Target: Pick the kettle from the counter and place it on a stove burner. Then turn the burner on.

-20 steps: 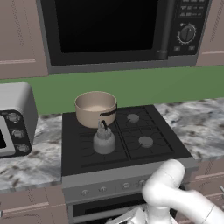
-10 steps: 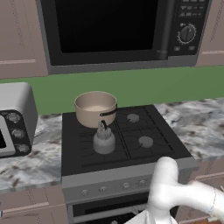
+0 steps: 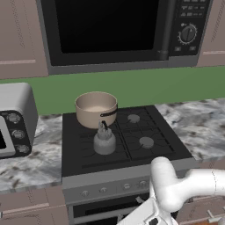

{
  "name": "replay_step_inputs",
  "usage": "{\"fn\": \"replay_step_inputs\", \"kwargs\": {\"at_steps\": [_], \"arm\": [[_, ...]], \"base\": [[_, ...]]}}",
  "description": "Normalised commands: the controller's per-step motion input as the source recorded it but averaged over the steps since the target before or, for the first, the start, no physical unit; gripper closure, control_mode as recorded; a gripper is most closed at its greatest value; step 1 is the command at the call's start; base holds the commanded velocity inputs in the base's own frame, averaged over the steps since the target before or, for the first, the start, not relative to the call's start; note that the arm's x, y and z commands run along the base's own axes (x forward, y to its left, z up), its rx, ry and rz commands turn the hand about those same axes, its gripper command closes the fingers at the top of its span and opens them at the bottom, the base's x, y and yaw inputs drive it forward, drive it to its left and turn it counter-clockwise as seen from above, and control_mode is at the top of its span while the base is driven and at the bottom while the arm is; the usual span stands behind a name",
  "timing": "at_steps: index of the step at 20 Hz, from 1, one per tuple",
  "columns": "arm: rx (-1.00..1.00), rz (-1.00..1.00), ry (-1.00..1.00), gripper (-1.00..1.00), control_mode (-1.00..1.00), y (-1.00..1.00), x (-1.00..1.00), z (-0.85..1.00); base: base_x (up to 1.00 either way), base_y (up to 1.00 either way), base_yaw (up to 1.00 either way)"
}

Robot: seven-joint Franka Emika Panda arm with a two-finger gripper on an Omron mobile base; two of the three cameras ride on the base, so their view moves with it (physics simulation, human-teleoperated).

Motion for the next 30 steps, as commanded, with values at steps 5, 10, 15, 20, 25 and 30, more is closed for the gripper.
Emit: {"fn": "replay_step_inputs", "kwargs": {"at_steps": [5,10,15,20,25,30], "arm": [[0.03,0.04,0.00,-1.00,-1.00,0.29,0.34,-0.34],[0.11,0.03,0.00,-1.00,-1.00,0.22,0.27,-0.34],[0.04,0.01,0.00,-1.00,-1.00,0.02,0.01,-0.02],[0.01,-0.03,0.03,-1.00,-1.00,0.04,0.01,0.24],[0.01,-0.08,0.07,-1.00,-1.00,0.01,0.00,0.88],[0.00,-0.03,0.06,-1.00,-1.00,0.00,0.00,0.02]], "base": [[0.00,0.00,0.00],[0.00,0.00,0.00],[0.00,0.00,0.00],[0.00,0.00,0.00],[0.00,0.00,0.00],[0.00,0.00,0.00]]}}
